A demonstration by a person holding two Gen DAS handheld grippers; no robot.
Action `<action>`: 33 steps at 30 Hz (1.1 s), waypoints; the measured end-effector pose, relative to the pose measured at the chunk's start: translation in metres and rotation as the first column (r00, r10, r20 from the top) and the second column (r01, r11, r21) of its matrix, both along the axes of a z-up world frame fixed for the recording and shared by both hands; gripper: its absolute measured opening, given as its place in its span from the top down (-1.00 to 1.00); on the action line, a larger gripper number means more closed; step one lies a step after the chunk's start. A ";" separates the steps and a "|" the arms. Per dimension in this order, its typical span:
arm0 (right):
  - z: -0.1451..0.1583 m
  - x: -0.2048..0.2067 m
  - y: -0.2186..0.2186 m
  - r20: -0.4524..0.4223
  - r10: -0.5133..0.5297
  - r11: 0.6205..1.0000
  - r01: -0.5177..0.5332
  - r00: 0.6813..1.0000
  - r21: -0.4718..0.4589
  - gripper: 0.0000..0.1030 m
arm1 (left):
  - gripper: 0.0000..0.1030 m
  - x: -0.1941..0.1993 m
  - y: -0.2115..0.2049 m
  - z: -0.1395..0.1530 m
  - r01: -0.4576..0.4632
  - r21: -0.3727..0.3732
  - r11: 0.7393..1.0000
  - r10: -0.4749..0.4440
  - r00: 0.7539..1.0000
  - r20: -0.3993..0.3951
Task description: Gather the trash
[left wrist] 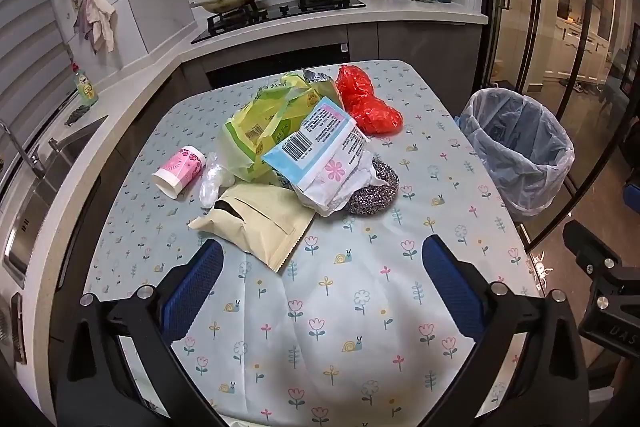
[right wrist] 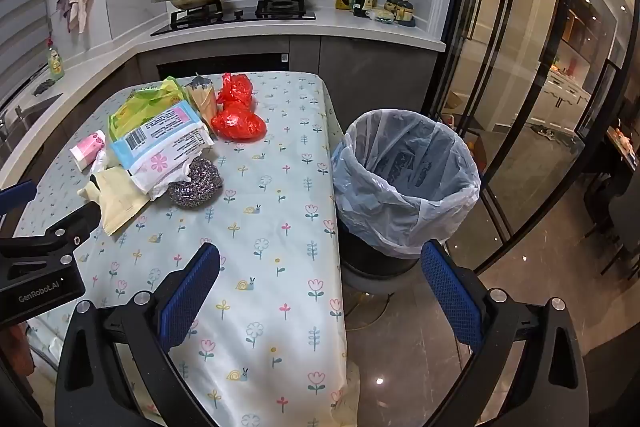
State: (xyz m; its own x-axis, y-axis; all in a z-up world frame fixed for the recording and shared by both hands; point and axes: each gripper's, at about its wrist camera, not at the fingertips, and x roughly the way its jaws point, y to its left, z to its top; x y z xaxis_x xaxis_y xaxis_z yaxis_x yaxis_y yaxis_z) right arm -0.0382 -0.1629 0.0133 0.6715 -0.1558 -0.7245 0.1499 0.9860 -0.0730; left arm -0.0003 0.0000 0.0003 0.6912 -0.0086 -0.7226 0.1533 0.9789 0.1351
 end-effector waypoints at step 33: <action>0.002 0.000 0.007 0.006 0.010 1.000 -0.009 1.000 -0.017 -0.87 | -0.85 0.001 0.007 0.000 -0.037 -0.008 0.999 0.037 0.999 -0.008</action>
State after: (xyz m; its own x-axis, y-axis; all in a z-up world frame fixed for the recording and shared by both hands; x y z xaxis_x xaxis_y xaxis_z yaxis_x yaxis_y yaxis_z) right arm -0.0382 -0.1562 0.0154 0.6775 -0.1617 -0.7175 0.1411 0.9860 -0.0890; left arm 0.0010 0.0069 -0.0002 0.6853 0.0111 -0.7282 0.1179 0.9850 0.1260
